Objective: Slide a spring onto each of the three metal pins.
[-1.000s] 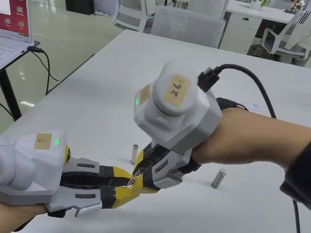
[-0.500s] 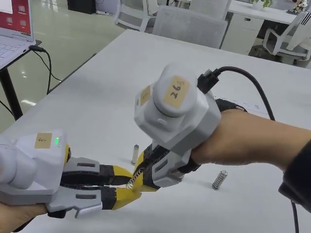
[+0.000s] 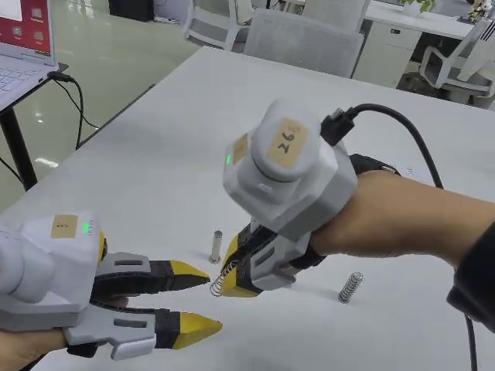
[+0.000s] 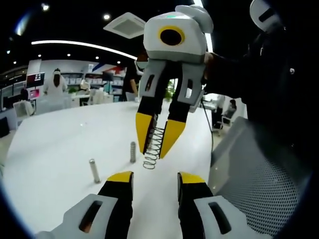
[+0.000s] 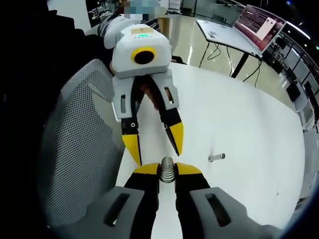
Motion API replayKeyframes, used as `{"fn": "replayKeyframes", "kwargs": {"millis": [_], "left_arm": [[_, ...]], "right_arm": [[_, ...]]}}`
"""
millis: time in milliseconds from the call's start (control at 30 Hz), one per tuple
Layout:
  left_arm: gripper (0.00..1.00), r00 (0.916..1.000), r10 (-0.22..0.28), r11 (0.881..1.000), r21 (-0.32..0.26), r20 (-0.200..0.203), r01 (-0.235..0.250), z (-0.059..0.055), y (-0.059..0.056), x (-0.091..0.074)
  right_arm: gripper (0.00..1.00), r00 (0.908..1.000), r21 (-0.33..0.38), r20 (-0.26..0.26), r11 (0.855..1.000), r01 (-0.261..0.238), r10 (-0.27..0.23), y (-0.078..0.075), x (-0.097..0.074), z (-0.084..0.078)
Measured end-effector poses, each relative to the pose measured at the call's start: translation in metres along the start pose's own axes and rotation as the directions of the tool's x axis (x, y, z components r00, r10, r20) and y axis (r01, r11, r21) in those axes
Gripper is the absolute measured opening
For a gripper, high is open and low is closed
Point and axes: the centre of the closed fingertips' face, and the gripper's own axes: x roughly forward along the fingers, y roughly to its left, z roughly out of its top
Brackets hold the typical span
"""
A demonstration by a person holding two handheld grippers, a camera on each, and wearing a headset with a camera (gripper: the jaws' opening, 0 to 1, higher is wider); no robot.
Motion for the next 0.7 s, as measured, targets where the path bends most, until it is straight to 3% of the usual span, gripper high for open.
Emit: {"fn": "replayKeyframes", "kwargs": {"millis": [267, 700], "left_arm": [[0.38, 0.9998, 0.019, 0.999, -0.032, 0.002, -0.019, -0.003, 0.001, -0.004], [0.41, 0.9994, 0.035, 0.998, -0.053, -0.001, -0.035, -0.007, 0.0, -0.004]], "right_arm": [[0.08, 0.9997, 0.012, -0.007, 1.0, 0.025, -0.025, -0.011, -0.004, -0.004], [0.08, 0.9977, 0.018, -0.031, 0.998, 0.061, -0.06, -0.033, -0.008, -0.01]]}}
